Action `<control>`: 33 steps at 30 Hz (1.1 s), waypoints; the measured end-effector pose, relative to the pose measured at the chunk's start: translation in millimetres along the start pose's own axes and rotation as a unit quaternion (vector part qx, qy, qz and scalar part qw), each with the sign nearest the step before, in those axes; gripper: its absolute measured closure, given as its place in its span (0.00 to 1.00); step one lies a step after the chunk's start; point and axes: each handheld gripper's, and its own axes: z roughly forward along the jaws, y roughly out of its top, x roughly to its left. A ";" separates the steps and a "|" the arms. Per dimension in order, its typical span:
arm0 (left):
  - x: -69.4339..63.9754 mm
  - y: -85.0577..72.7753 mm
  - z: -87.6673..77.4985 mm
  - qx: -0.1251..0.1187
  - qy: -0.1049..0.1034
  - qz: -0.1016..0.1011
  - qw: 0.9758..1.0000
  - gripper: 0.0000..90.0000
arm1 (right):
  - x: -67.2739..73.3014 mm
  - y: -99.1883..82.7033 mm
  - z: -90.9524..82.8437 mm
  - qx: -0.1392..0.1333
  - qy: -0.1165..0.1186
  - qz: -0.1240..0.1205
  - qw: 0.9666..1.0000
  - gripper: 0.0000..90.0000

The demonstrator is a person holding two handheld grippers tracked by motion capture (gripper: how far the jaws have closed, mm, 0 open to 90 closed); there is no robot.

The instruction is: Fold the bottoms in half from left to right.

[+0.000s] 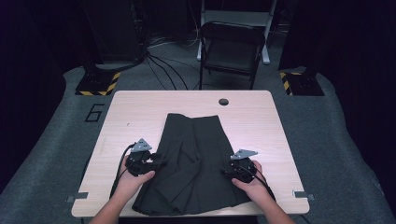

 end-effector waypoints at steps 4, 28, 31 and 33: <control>4.5 -9.1 6.0 0.011 0.004 -0.009 1.000 0.58 | -0.5 -0.2 0.0 0.000 0.001 -0.002 1.000 0.47; -2.8 -16.8 8.0 0.009 0.001 0.004 1.000 0.57 | 12.6 54.5 -1.9 -0.001 0.035 -0.022 0.999 0.46; 0.4 -18.3 6.7 -0.001 0.010 0.002 1.000 0.55 | 17.3 68.4 4.4 -0.011 0.050 -0.001 0.999 0.45; 4.0 -19.0 4.9 -0.001 0.011 -0.001 1.000 0.53 | 21.6 76.0 9.3 -0.009 0.055 -0.006 0.998 0.44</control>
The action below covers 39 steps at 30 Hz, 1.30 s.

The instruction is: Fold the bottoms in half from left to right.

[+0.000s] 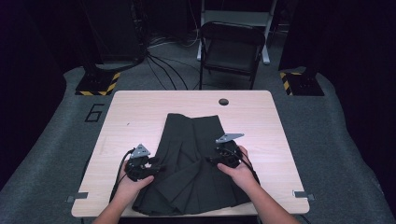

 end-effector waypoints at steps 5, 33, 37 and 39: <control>6.3 -2.1 -3.4 -0.005 0.007 -0.015 1.000 0.52 | 12.6 11.4 14.9 0.010 0.006 -0.024 1.000 0.42; 15.7 -7.5 -5.2 -0.003 0.028 -0.025 0.999 0.51 | 41.8 21.4 43.5 0.038 0.007 -0.058 0.998 0.87; 15.6 -7.5 -5.5 -0.004 0.028 -0.025 0.999 0.51 | 44.2 26.9 35.3 0.021 0.011 -0.064 0.998 0.89; 15.1 -7.7 -5.7 -0.011 0.031 -0.028 0.999 0.51 | 44.4 32.4 28.2 0.008 0.013 -0.067 0.998 0.90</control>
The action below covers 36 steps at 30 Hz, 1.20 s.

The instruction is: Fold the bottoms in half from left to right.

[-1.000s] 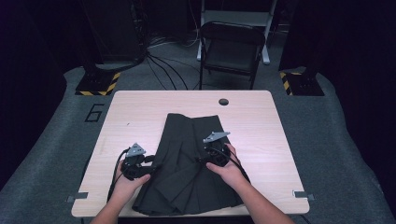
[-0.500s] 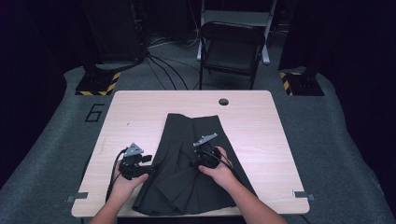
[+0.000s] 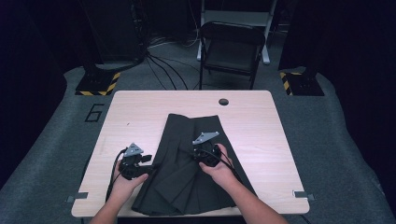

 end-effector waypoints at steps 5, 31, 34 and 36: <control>0.6 1.4 -4.4 -0.009 0.002 -0.002 1.000 0.51 | -5.5 12.8 -23.2 -0.022 0.002 -0.001 1.000 0.90; -18.4 3.0 6.9 0.003 -0.016 0.021 1.000 0.51 | -107.1 -48.9 -65.0 0.046 -0.081 0.127 0.988 0.89; -22.0 3.4 9.9 0.008 -0.020 0.030 0.999 0.51 | -109.0 -60.6 -51.5 0.068 -0.086 0.132 0.985 0.89; -24.2 3.2 11.9 0.008 -0.024 0.033 0.999 0.51 | -109.8 -67.0 -43.8 0.077 -0.084 0.136 0.984 0.87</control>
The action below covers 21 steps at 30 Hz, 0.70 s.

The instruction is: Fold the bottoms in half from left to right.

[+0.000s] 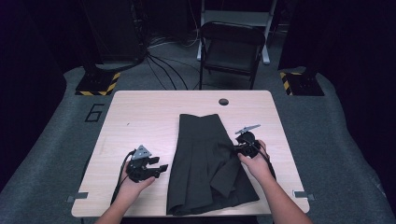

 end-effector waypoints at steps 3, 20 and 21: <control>-4.5 0.3 3.3 0.006 -0.008 0.004 1.000 0.51 | -1.3 -5.7 9.5 0.006 -0.001 0.008 1.000 0.84; -12.7 0.1 14.3 0.019 -0.016 0.011 1.000 0.49 | 12.9 -10.9 -19.5 -0.063 -0.009 -0.001 0.998 0.45; -13.6 0.1 14.9 0.020 -0.016 0.008 1.000 0.49 | 15.4 -11.2 -22.6 -0.067 -0.008 -0.013 0.998 0.45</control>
